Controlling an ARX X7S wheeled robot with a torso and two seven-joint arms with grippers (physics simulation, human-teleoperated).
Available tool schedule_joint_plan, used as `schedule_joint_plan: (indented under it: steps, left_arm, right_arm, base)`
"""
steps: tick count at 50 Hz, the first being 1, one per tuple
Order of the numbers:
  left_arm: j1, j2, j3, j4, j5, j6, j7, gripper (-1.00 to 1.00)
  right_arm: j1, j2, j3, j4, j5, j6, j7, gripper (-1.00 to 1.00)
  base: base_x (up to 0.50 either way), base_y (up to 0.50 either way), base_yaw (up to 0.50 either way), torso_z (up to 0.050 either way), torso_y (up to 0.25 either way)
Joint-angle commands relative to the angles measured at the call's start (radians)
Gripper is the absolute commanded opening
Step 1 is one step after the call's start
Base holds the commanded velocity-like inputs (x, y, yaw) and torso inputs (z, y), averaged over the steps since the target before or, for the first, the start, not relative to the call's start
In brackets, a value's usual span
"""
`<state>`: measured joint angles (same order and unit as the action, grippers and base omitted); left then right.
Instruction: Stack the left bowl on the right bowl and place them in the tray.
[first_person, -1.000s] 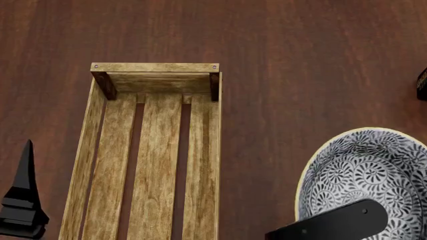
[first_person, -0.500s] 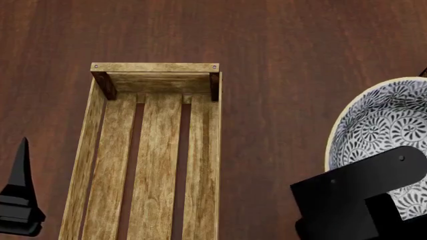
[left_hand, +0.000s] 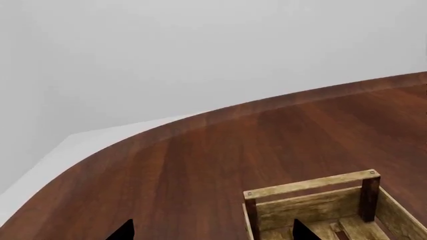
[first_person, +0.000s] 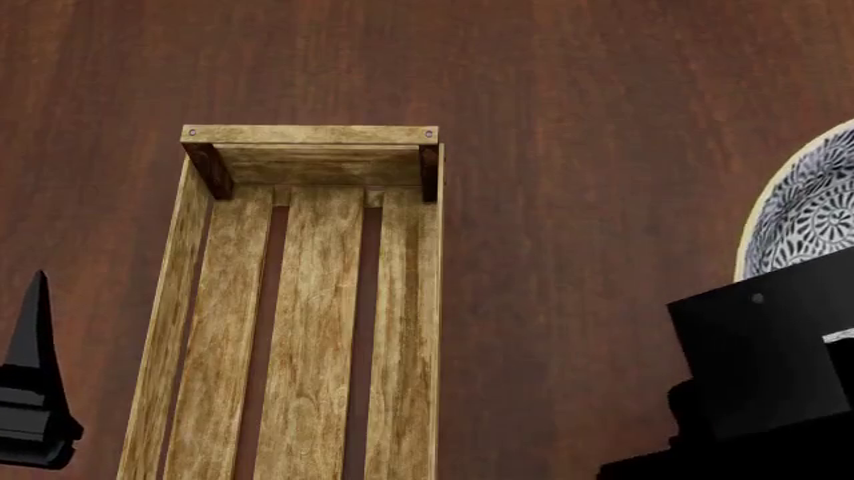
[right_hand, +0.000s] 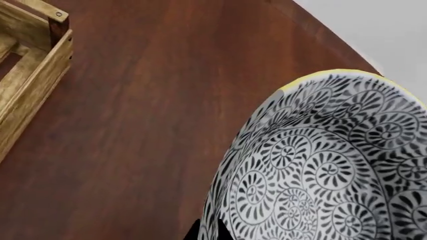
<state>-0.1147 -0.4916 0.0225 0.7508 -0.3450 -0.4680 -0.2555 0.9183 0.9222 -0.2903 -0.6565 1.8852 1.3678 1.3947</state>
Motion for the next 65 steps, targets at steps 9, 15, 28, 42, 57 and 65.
schedule_joint_plan:
  steps: [9, 15, 28, 42, 57, 65]
  left_arm:
    - [-0.002, -0.010, 0.027, -0.011, 0.033, 0.010, -0.005, 1.00]
    - [-0.002, -0.009, 0.028, -0.007, 0.030, 0.005, -0.009, 1.00]
    - [-0.002, -0.013, 0.031, -0.006, 0.034, 0.007, -0.012, 1.00]
    - [-0.003, -0.018, 0.017, 0.011, 0.018, -0.012, -0.023, 1.00]
    - [-0.011, -0.022, 0.034, 0.007, 0.033, -0.021, -0.031, 1.00]
    - [-0.015, -0.013, 0.021, 0.006, 0.039, -0.017, -0.053, 1.00]
  right_arm:
    - [0.101, 0.099, -0.007, 0.071, 0.018, 0.020, -0.004, -1.00]
    - [0.148, 0.128, -0.026, 0.107, 0.043, 0.019, 0.021, -1.00]
    - [0.189, 0.170, -0.013, 0.160, 0.012, 0.020, -0.018, -1.00]
    - [0.142, 0.226, 0.059, 0.203, -0.132, 0.006, -0.158, -1.00]
    - [0.054, 0.332, 0.109, 0.224, -0.176, -0.030, -0.244, -1.00]
    - [-0.033, 0.405, 0.165, 0.204, -0.185, -0.075, -0.288, -1.00]
  base:
    - [0.00, 0.00, 0.00, 0.000, 0.000]
    - [0.00, 0.00, 0.00, 0.000, 0.000]
    - [0.00, 0.00, 0.00, 0.000, 0.000]
    - [0.00, 0.00, 0.00, 0.000, 0.000]
    - [0.00, 0.00, 0.00, 0.000, 0.000]
    - [0.00, 0.00, 0.00, 0.000, 0.000]
